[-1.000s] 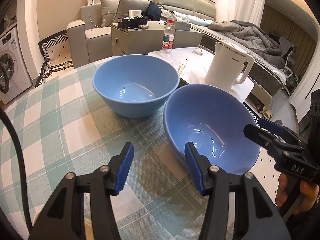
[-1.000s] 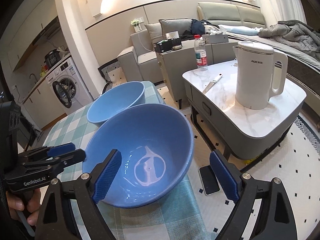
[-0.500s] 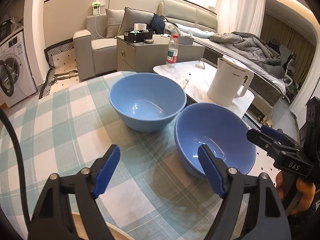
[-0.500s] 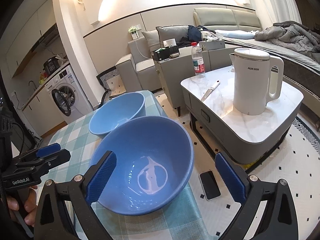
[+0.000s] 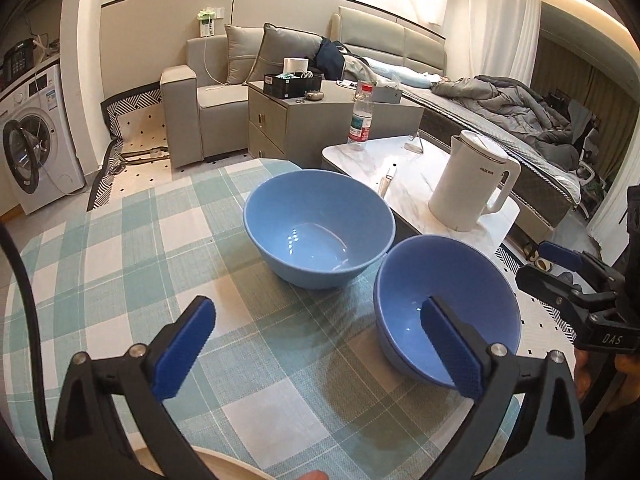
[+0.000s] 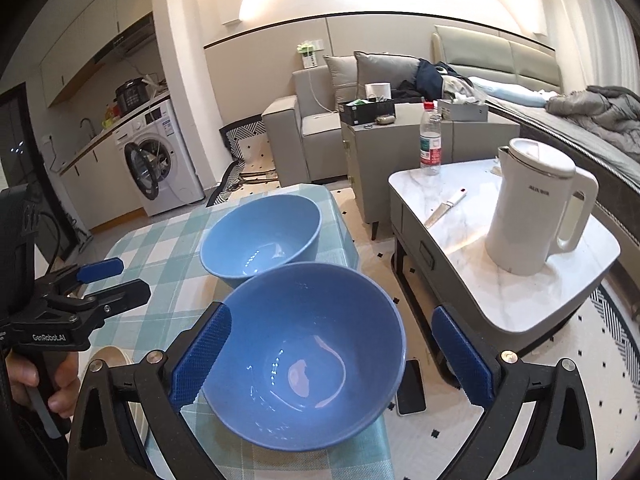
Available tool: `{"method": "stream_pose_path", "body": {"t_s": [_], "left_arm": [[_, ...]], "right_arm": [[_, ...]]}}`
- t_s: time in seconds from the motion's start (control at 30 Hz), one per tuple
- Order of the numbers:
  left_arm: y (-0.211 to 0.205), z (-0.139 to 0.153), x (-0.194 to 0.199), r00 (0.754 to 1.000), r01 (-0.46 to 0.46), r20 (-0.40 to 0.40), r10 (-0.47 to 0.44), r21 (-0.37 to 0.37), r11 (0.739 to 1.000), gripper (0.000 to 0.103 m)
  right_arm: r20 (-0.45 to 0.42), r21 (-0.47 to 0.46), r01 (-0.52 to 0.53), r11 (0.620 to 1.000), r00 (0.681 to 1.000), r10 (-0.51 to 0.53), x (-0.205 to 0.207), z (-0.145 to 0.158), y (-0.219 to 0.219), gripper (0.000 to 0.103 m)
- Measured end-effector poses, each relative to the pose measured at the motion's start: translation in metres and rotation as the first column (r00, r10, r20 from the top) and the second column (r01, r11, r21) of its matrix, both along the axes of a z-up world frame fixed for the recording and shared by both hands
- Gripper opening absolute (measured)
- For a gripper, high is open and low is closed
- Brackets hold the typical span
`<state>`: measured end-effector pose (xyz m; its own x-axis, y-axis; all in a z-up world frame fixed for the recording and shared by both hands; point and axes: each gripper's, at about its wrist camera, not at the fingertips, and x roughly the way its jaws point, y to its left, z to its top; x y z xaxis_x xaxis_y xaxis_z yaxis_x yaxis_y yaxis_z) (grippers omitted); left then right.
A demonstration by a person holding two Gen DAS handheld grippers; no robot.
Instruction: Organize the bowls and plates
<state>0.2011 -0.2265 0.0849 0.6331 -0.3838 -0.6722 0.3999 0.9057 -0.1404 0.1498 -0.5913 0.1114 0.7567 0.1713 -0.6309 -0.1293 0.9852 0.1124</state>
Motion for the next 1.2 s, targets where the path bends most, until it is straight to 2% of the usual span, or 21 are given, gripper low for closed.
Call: {"method": "stream_pose_path", "body": {"t_s": [0.33, 0.63, 0.73, 1.2], "left_arm": [[0.011, 0.005, 0.023, 0.999, -0.042, 0.001, 0.042, -0.009, 0.999, 0.103], [0.01, 0.005, 0.039, 0.999, -0.052, 0.002, 0.052, -0.004, 0.999, 0.103], [0.011, 0.004, 0.044, 0.998, -0.056, 0.002, 0.056, 0.0, 0.998, 0.103], [0.012, -0.003, 0.067, 0.997, -0.067, -0.022, 0.067, 0.021, 0.998, 0.103]], "right_arm": [[-0.014, -0.047, -0.114, 0.992, 0.993, 0.114, 0.029, 0.013, 0.019, 0.102], [-0.027, -0.075, -0.129, 0.989, 0.992, 0.127, 0.051, 0.023, 0.02, 0.102], [-0.037, -0.053, -0.14, 0.989, 0.99, 0.138, 0.063, 0.026, 0.018, 0.102], [-0.102, -0.038, -0.135, 0.99, 0.986, 0.13, 0.111, 0.013, 0.02, 0.102]]}}
